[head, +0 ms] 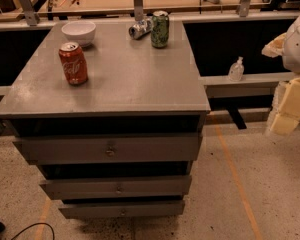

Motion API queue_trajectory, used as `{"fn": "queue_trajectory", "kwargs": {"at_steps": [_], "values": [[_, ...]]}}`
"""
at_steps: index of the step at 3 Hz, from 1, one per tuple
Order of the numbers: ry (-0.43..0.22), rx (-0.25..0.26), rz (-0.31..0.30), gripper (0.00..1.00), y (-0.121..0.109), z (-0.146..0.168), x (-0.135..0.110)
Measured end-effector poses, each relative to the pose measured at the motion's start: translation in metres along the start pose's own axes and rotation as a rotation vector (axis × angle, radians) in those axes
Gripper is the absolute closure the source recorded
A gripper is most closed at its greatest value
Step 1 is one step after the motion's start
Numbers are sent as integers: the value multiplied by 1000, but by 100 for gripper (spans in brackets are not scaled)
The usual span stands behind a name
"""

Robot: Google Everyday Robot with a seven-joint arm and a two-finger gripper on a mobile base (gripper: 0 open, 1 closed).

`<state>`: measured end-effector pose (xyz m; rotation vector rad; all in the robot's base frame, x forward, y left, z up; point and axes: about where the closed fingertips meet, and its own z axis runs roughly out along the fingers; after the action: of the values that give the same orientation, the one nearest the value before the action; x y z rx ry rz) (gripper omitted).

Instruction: Knock coke can over

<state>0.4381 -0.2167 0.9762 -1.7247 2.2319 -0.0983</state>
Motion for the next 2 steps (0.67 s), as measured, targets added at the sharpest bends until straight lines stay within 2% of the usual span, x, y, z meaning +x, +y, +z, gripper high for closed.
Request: {"fn": "queue_trajectory", "kwargs": {"at_steps": [1,2], "values": [[-4,6,1,0,-1,-1,-1],[-117,-27,-4,0,-11,12,-26]]}}
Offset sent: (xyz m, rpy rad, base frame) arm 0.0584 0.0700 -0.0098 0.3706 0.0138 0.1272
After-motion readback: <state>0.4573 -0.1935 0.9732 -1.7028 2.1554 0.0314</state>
